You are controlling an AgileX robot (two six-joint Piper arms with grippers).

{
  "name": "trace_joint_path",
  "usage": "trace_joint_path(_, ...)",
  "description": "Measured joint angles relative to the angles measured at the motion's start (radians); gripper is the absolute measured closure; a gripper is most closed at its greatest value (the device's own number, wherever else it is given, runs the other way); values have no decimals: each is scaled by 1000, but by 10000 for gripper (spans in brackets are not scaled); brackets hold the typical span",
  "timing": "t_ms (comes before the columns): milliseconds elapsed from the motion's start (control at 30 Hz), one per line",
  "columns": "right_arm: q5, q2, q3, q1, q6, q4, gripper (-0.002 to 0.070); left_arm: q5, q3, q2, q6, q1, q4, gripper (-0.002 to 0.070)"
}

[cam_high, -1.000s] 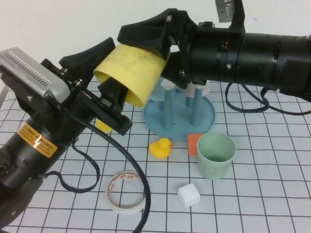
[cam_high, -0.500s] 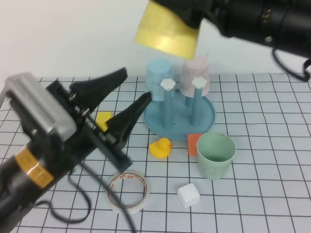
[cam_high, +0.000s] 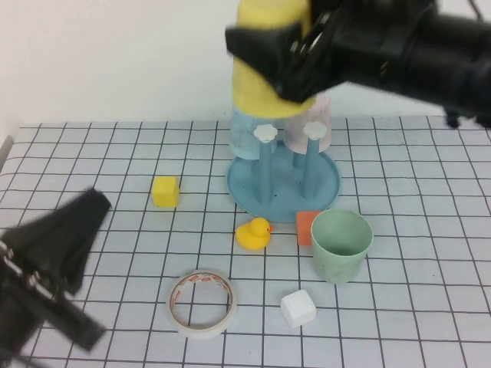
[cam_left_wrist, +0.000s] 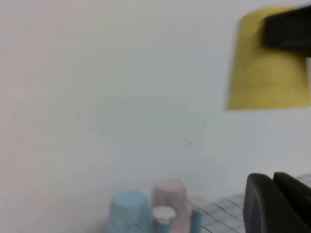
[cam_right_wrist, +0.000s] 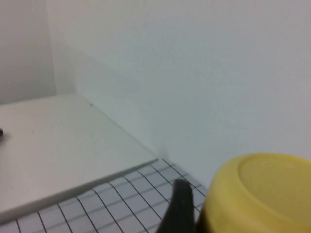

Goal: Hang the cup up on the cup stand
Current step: Place the cup on the cup holder

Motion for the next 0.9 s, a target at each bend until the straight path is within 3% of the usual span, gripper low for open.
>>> trace_joint_path(167, 0, 97, 0, 0, -172, 0, 91, 0, 36, -47, -19, 4, 163, 675)
trace_joint_path(333, -3, 186, -28, 0, -230, 0, 91, 0, 40, -50, -29, 4, 285, 675)
trace_joint_path(633, -92, 361, -198, 1, -229, 0, 91, 49, 44, -50, -31, 4, 320, 675)
trace_joint_path(733, -161, 393, -243, 1, -180, 2, 91, 148, 44, -50, -48, 4, 329, 675)
trace_joint_path(900, -208, 404, -260, 1, -136, 9, 91, 341, 66, -55, -199, 4, 324, 675)
